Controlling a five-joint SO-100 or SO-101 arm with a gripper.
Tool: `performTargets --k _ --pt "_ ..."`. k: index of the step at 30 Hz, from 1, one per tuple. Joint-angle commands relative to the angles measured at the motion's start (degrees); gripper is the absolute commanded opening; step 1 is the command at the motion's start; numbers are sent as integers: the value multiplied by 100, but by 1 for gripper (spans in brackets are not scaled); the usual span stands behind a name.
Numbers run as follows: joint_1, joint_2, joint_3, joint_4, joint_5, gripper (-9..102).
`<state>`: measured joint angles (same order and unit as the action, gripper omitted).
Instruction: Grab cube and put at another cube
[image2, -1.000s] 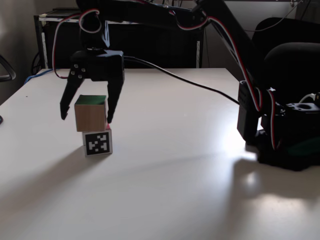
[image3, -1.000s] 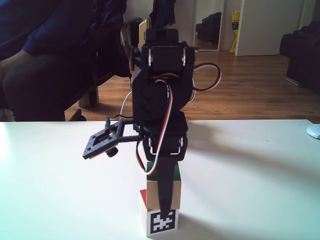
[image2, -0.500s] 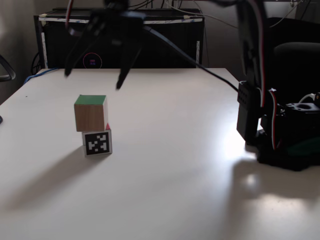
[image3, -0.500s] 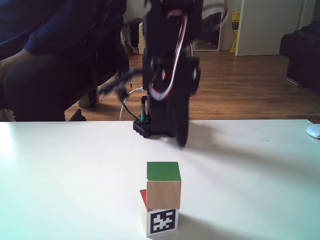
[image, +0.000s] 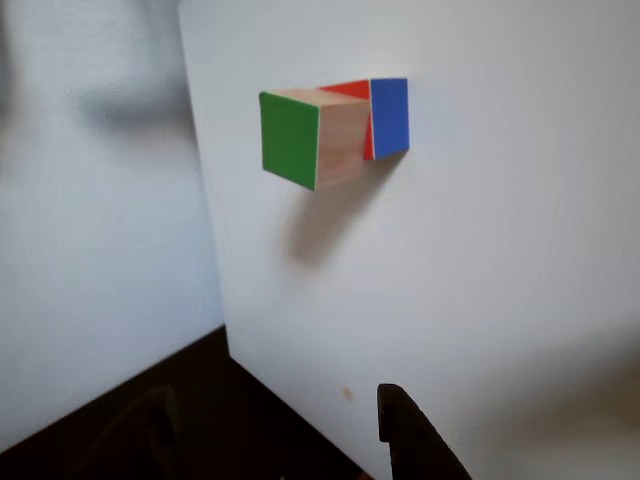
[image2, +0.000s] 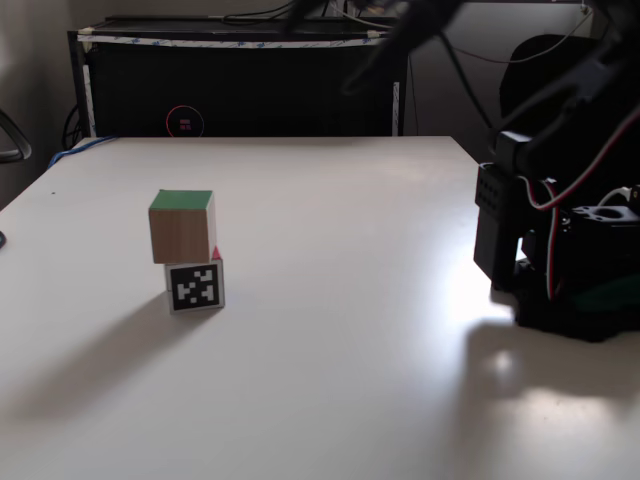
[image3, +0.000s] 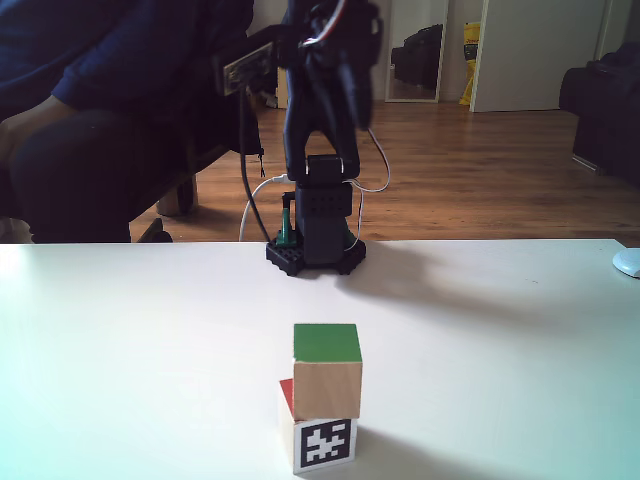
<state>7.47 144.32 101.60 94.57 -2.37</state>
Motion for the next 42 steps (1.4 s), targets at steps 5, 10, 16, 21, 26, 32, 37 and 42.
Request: performTargets --k 5,10,16,21,26,32,37,42 --pt "220 2558 2751 -1318 -255 25" --pt "404 3401 4008 -1960 -606 16" --pt "615 4412 5335 -2373 -624 0" --pt "475 4412 5959 -2487 -352 0" --pt "439 4412 6776 -2716 -334 0" --pt "536 4412 6987 -2637 -343 0" --pt "492 4412 6917 -2373 -343 0" --pt "483 4412 6855 -2065 -378 0"
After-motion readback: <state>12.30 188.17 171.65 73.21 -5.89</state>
